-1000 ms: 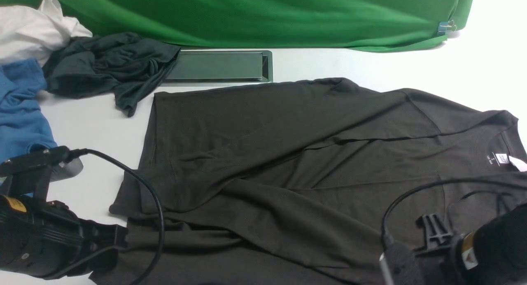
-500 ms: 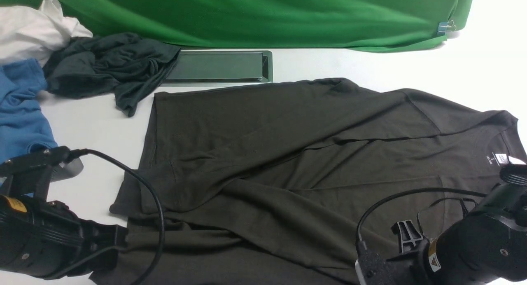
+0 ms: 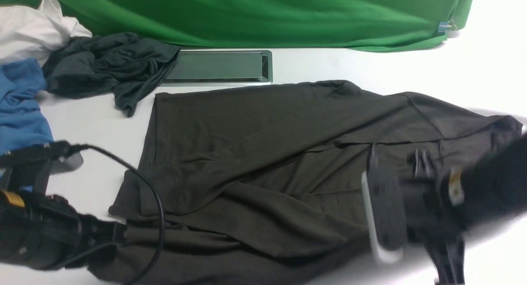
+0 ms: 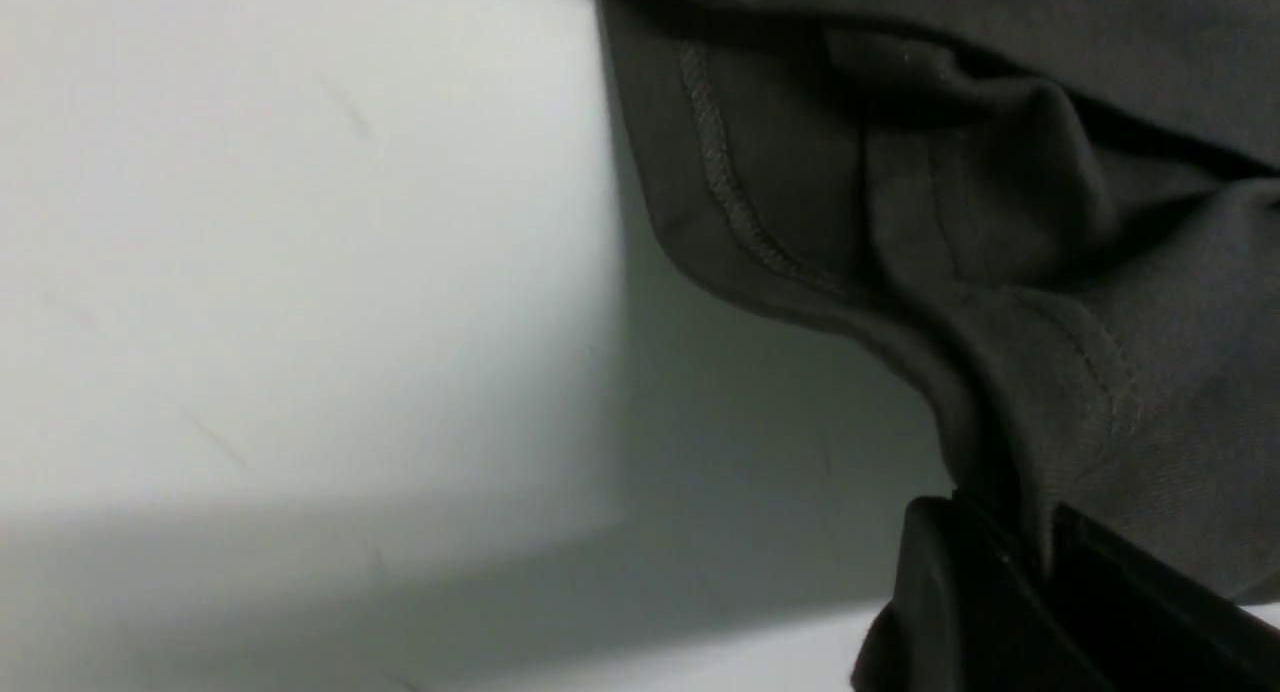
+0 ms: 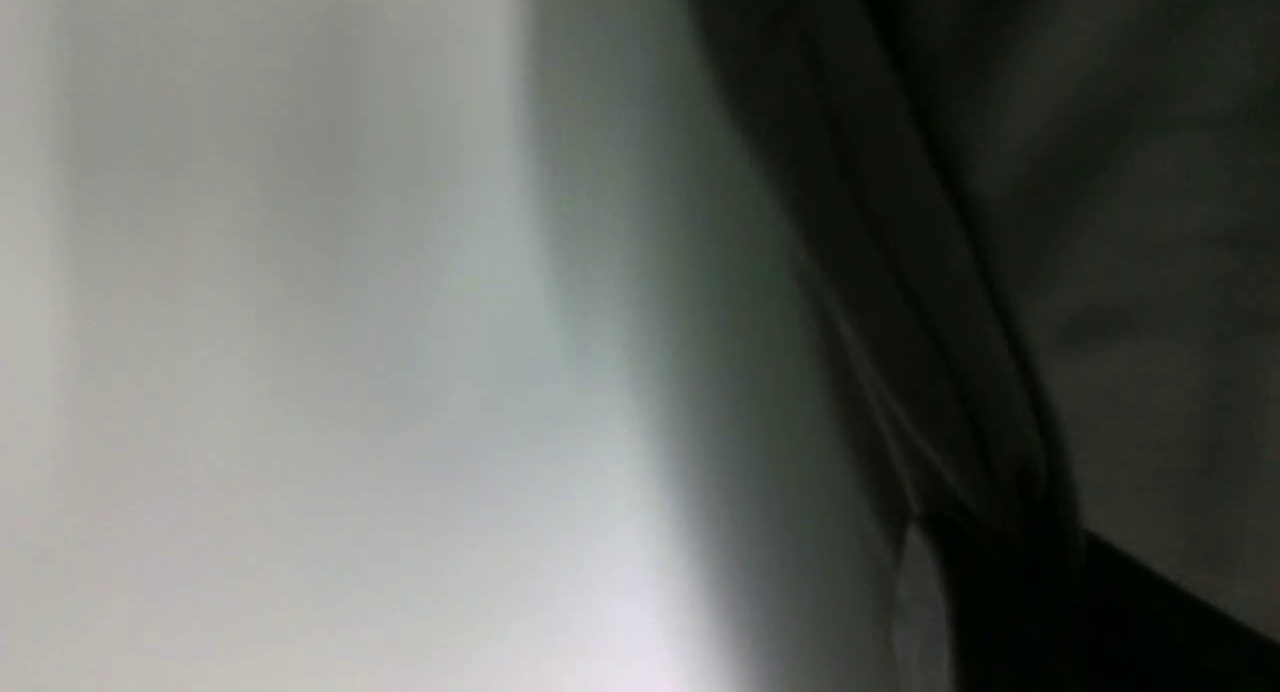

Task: Fold a long-sleeved shirt on a white desktop.
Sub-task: 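Fold the black garment in half by bringing its near edge over to the far edge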

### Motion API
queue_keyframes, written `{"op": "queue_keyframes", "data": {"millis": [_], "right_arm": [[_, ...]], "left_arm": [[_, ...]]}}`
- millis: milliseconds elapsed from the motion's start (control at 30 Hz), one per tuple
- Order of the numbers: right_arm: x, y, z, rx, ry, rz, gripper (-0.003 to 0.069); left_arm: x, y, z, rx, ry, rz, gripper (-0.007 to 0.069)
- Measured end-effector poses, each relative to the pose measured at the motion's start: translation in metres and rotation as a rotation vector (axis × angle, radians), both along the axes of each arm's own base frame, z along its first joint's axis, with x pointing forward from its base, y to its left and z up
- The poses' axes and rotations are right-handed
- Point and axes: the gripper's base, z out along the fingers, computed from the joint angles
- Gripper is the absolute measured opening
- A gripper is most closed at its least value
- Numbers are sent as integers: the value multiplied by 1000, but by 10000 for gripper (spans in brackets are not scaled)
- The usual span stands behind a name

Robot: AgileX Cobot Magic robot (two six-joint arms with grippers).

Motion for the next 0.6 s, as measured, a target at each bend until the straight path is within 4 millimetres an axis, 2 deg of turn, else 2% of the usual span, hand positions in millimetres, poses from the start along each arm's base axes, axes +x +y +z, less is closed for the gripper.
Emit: {"op": "queue_keyframes", "data": {"millis": [100, 133, 167, 200, 233, 300, 500, 600], "right_arm": [[30, -7, 26, 45, -79, -77, 50], [32, -8, 27, 46, -83, -81, 50], [46, -12, 36, 60, -111, -116, 50], [46, -12, 35, 58, -109, -116, 50], [59, -14, 42, 69, -130, -143, 49], [72, -15, 48, 75, -152, -160, 49], [119, -15, 49, 78, -202, -181, 49], [148, -16, 41, 89, -237, -211, 49]], "left_arm": [[17, 1, 15, 19, -47, -4, 27], [18, 1, 16, 19, -50, -4, 27], [30, 0, 24, 21, -66, -5, 27], [31, 0, 24, 21, -67, -5, 27], [41, 0, 29, 19, -74, -1, 27], [57, -1, 32, 18, -70, 1, 27], [115, -4, 40, 19, -76, 6, 27], [153, -6, 41, 22, -86, 6, 27]]}}
